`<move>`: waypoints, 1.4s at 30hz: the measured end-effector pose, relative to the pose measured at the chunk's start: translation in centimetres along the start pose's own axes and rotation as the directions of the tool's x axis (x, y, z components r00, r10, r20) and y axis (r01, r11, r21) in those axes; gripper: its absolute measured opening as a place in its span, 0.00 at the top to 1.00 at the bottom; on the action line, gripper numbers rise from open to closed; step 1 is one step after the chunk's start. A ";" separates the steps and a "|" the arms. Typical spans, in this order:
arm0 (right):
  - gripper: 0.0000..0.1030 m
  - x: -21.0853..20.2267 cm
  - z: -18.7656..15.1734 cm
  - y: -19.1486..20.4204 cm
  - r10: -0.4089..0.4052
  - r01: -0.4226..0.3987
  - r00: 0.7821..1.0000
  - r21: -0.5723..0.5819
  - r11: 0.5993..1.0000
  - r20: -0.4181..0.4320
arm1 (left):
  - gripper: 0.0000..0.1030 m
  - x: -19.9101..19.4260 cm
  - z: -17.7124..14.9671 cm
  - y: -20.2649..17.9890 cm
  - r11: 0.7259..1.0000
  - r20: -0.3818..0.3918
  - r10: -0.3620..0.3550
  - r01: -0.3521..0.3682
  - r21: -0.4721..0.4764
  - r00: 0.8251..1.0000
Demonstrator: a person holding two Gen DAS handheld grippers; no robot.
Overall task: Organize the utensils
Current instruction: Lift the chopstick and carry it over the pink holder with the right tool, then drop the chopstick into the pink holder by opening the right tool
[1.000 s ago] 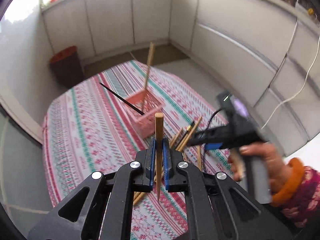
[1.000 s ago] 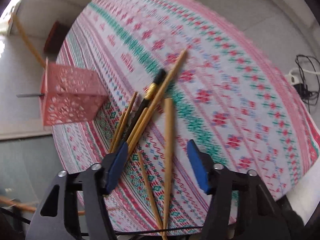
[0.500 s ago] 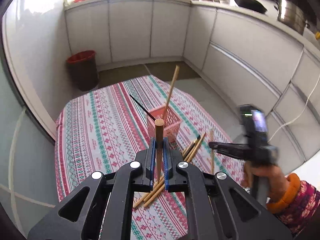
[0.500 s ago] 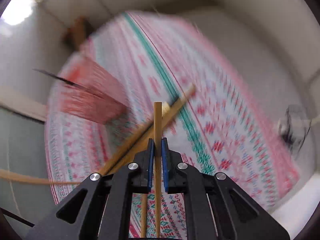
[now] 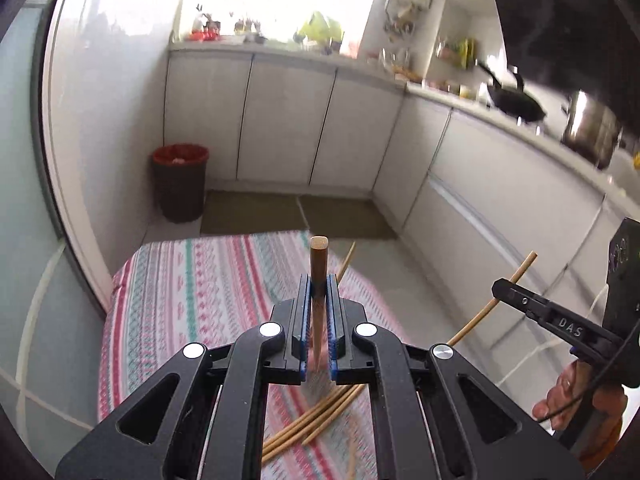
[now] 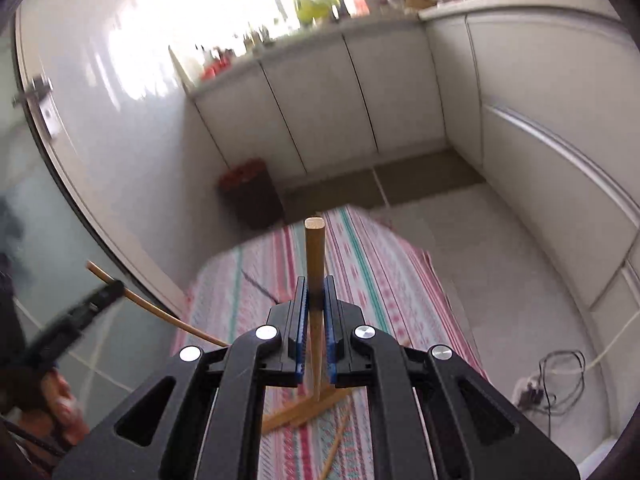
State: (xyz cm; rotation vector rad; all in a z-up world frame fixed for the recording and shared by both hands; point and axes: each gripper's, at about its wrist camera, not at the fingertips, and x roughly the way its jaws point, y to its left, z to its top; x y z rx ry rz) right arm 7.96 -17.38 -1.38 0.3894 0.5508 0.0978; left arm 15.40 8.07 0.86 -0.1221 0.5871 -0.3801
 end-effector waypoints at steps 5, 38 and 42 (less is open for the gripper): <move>0.93 0.0 3.1 -0.3 0.033 -0.039 0.994 0.050 0.998 0.100 | 0.94 1.0 2.2 -1.5 1.000 0.088 0.005 -0.003 -0.022 0.996; 0.45 13.3 1.1 2.6 -0.018 0.018 0.999 0.000 1.000 0.037 | 0.57 5.4 1.4 3.9 0.978 -0.018 0.146 -0.147 -0.149 0.989; 0.45 13.1 0.8 2.9 -0.033 0.033 0.999 -0.010 0.999 0.033 | 0.55 5.1 1.4 4.4 0.976 -0.015 0.152 -0.153 -0.158 0.988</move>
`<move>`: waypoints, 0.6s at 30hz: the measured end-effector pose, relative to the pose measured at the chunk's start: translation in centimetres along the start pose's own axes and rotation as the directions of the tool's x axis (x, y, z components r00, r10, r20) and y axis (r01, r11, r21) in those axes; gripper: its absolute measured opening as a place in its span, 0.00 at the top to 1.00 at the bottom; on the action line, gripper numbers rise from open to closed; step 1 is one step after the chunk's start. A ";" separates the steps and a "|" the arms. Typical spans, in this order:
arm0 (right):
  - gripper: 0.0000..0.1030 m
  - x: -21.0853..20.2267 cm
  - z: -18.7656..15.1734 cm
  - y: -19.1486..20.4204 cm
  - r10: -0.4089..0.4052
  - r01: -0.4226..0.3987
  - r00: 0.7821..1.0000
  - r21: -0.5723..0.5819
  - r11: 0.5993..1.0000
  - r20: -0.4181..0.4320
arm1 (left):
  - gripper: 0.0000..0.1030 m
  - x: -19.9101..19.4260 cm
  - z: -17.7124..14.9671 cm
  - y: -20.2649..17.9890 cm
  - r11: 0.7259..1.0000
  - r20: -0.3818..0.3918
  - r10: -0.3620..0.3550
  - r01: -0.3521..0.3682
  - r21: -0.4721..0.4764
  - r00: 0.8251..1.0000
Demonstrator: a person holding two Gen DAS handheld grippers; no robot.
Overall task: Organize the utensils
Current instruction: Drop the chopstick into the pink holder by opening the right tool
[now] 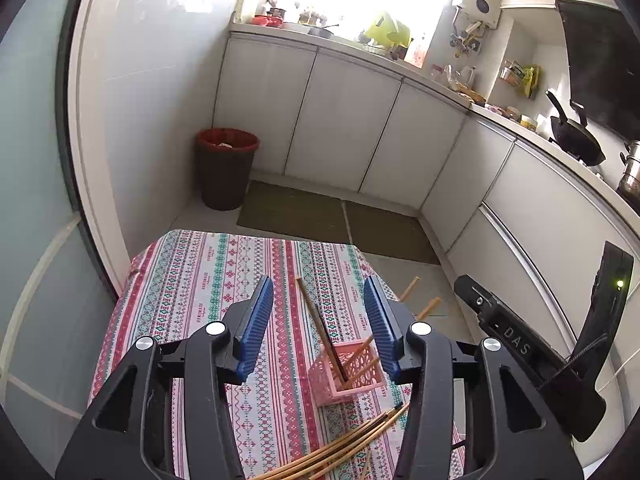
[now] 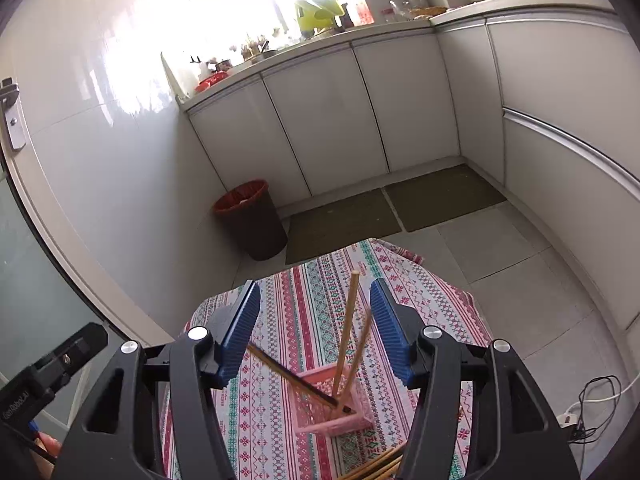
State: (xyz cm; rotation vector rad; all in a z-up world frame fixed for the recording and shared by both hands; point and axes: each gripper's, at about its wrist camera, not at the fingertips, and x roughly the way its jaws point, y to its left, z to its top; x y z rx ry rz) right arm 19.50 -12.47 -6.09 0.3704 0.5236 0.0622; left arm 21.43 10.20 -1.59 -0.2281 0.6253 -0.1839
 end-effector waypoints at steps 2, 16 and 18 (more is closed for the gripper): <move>0.45 -0.4 0.0 -0.2 -0.010 0.010 1.000 -0.001 1.000 0.005 | 0.53 -0.2 0.0 0.0 1.000 0.002 0.001 -0.001 -0.004 1.000; 0.23 -3.7 -2.0 -1.5 -0.121 0.124 0.992 -0.089 0.988 0.035 | 0.23 -0.2 -1.7 -1.3 0.997 -0.010 0.038 -0.037 0.068 0.999; 0.19 -4.0 -2.5 -1.7 -0.140 0.142 0.990 -0.107 0.984 0.029 | 0.16 -0.2 -1.9 -1.5 0.995 -0.017 0.052 -0.050 0.089 0.999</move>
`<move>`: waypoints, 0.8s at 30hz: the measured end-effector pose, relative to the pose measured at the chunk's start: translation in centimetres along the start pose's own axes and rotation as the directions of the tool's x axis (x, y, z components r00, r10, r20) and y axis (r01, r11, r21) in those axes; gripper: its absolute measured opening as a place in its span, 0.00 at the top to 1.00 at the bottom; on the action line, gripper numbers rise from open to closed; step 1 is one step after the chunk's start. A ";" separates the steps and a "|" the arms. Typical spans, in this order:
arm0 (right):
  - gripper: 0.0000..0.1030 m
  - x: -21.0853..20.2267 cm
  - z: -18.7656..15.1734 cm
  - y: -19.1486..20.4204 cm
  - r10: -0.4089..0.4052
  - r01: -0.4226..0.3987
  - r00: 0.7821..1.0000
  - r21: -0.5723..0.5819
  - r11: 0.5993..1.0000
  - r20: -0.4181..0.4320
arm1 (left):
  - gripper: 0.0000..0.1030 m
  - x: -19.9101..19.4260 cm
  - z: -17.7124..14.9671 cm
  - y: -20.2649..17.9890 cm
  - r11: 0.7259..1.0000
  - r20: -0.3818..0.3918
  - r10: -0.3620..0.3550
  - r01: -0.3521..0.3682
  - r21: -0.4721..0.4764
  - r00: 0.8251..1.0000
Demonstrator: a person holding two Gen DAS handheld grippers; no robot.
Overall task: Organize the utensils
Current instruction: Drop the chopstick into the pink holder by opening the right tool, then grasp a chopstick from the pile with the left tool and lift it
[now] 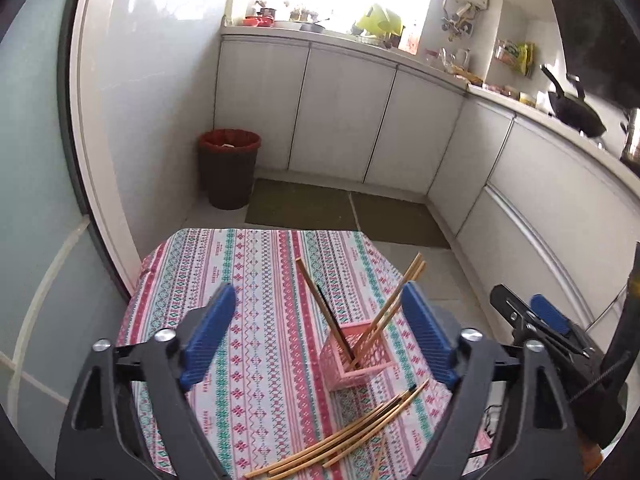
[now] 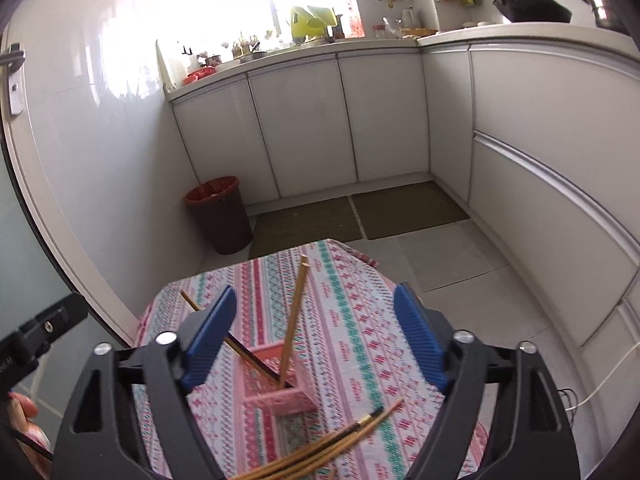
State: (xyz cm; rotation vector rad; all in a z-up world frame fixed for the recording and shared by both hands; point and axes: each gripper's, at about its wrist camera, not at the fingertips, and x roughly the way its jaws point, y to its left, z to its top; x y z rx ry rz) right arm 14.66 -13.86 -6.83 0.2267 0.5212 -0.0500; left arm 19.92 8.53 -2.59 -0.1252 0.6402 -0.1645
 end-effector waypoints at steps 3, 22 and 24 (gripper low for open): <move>0.11 -0.5 -1.1 -0.7 -0.024 0.023 0.999 -0.036 0.999 -0.023 | 0.07 0.4 -0.4 0.0 1.000 -0.034 0.016 -0.015 0.022 0.999; 0.07 0.3 -6.6 -15.8 0.063 0.106 0.905 0.365 0.925 -0.421 | 0.44 12.7 -17.1 -8.3 0.938 -0.716 -0.061 0.286 0.198 0.695; 0.07 0.7 -6.6 -16.1 0.063 0.114 0.900 0.374 0.920 -0.431 | 0.57 13.4 -18.7 -9.2 0.933 -0.736 -0.031 0.284 0.222 0.677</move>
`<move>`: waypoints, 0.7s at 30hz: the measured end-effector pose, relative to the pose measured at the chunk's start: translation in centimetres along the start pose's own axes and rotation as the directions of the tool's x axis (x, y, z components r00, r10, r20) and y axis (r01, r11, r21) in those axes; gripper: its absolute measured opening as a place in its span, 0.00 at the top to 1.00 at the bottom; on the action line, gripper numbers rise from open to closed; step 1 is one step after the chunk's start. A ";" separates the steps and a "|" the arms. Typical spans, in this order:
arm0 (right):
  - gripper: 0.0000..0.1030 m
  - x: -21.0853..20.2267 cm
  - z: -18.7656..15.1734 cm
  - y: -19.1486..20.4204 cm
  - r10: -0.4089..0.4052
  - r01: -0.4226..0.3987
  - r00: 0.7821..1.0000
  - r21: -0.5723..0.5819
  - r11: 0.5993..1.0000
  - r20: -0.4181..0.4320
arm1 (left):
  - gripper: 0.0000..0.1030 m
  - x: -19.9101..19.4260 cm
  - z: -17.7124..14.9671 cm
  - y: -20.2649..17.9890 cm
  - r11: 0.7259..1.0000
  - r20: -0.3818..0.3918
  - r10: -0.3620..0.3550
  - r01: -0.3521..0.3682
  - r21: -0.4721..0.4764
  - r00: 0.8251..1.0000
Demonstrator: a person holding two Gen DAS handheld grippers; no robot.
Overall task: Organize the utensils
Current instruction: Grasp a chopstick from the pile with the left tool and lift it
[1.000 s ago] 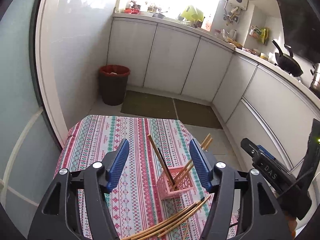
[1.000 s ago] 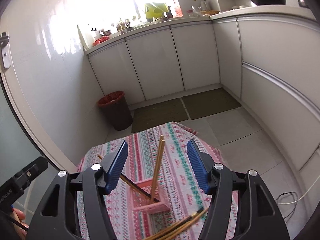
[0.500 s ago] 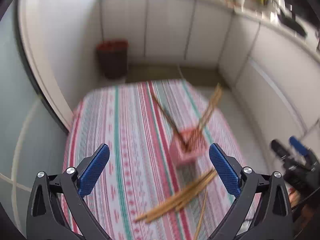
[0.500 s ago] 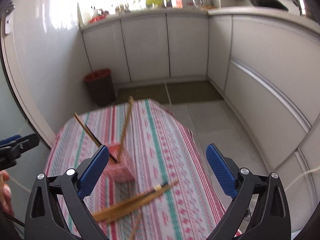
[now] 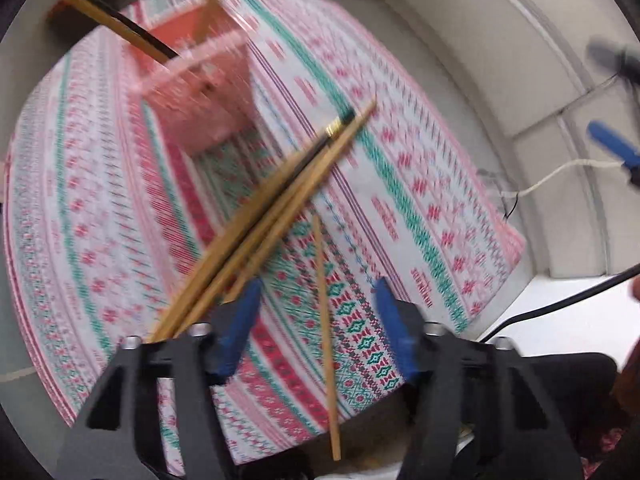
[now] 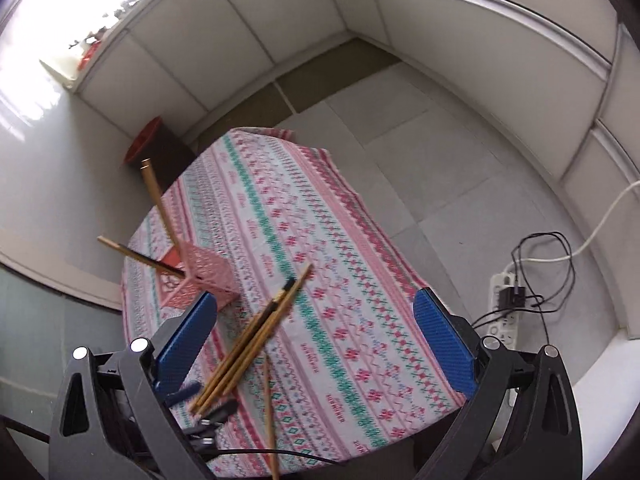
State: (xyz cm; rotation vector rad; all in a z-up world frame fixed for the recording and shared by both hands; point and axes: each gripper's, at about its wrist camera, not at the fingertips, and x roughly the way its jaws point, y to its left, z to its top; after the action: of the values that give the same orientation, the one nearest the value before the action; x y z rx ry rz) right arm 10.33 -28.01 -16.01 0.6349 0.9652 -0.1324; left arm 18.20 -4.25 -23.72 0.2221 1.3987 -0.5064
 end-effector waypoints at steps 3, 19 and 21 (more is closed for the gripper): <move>0.07 0.6 0.1 -0.3 0.019 -0.018 0.999 0.021 1.000 -0.030 | 0.68 2.3 0.3 -1.0 0.999 -0.034 0.037 -0.037 0.002 0.999; 0.07 4.3 0.3 -0.6 -0.005 0.011 0.994 0.062 0.998 -0.109 | 0.96 7.6 1.5 -2.1 0.986 -0.008 0.163 -0.163 0.025 0.987; 0.07 4.7 0.1 -0.5 -0.013 0.021 0.994 0.065 0.998 -0.112 | 0.96 7.4 1.3 -2.6 0.987 0.013 0.153 -0.154 0.037 0.988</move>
State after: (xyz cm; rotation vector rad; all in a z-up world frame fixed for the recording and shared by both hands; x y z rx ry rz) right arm 12.92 -27.61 -19.98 0.7009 1.0777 -0.1457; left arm 18.78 -8.59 -30.36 0.3550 1.3512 -0.4062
